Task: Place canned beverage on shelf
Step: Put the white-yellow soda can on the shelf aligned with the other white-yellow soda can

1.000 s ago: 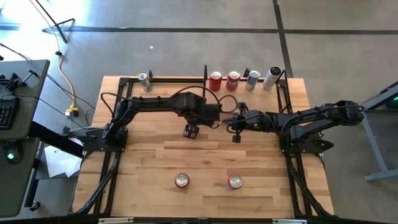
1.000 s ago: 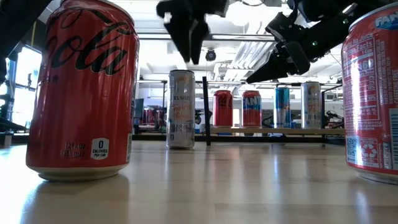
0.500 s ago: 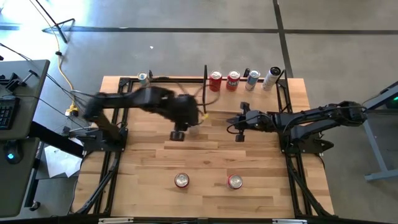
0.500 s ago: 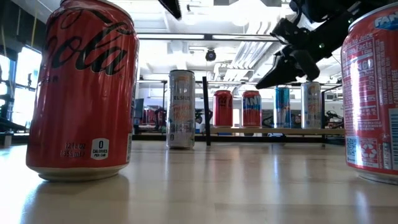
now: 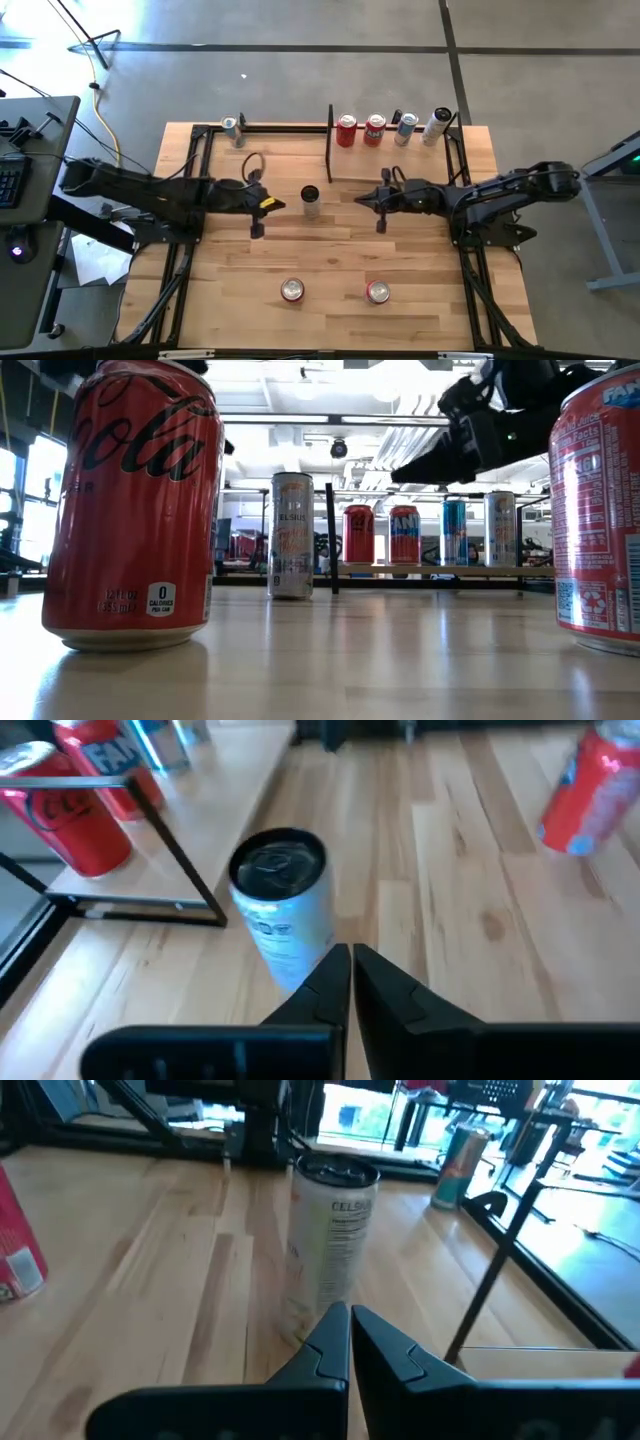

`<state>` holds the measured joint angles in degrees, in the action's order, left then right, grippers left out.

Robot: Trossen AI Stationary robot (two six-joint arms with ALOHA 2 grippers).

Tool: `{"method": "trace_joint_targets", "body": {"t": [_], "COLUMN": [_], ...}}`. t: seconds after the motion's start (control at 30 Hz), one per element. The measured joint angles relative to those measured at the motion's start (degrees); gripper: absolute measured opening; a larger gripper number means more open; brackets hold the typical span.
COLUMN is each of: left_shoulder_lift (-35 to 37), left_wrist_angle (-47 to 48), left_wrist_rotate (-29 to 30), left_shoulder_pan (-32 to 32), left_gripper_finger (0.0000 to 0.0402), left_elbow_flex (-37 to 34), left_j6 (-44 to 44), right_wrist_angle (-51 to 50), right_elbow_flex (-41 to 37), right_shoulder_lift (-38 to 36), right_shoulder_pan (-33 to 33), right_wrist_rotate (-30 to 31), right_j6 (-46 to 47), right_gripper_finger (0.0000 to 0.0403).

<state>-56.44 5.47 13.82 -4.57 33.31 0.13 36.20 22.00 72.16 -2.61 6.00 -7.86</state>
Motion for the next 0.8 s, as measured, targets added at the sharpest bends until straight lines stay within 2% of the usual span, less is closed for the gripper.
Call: {"method": "trace_joint_targets", "body": {"t": [0.13,0.23,0.33,0.6,0.7,0.8], "left_shoulder_lift": [0.8,-0.2,-0.9,-1.0,-1.0,-1.0], "left_wrist_angle": [-14.7,-22.6,-27.2,-32.9,-33.8,-34.2], "left_wrist_rotate": [-0.8,-1.0,-1.0,-0.8,-1.1,-1.2], "left_shoulder_pan": [1.8,3.3,4.8,8.2,8.5,8.7], "left_gripper_finger": [0.0002,0.0001,0.0001,0.0,0.0,0.0], "left_elbow_flex": [-10.0,-14.5,-17.7,-20.3,-20.3,-20.3], "left_j6": [-0.1,-0.1,0.0,-0.3,0.5,0.3], "right_wrist_angle": [1.5,2.1,1.9,1.7,1.8,1.7], "right_elbow_flex": [3.1,7.0,10.8,21.2,24.6,27.1], "right_shoulder_lift": [5.9,10.5,14.0,21.3,24.2,26.8], "right_shoulder_pan": [-0.1,-0.1,-0.1,-0.1,-0.1,-0.2], "right_wrist_rotate": [0.0,0.0,0.0,-0.7,-0.3,1.7], "right_j6": [0.4,0.4,1.1,4.9,4.8,4.5], "right_gripper_finger": [0.0003,0.0029,0.0084,0.0273,0.0308,0.0317]}}
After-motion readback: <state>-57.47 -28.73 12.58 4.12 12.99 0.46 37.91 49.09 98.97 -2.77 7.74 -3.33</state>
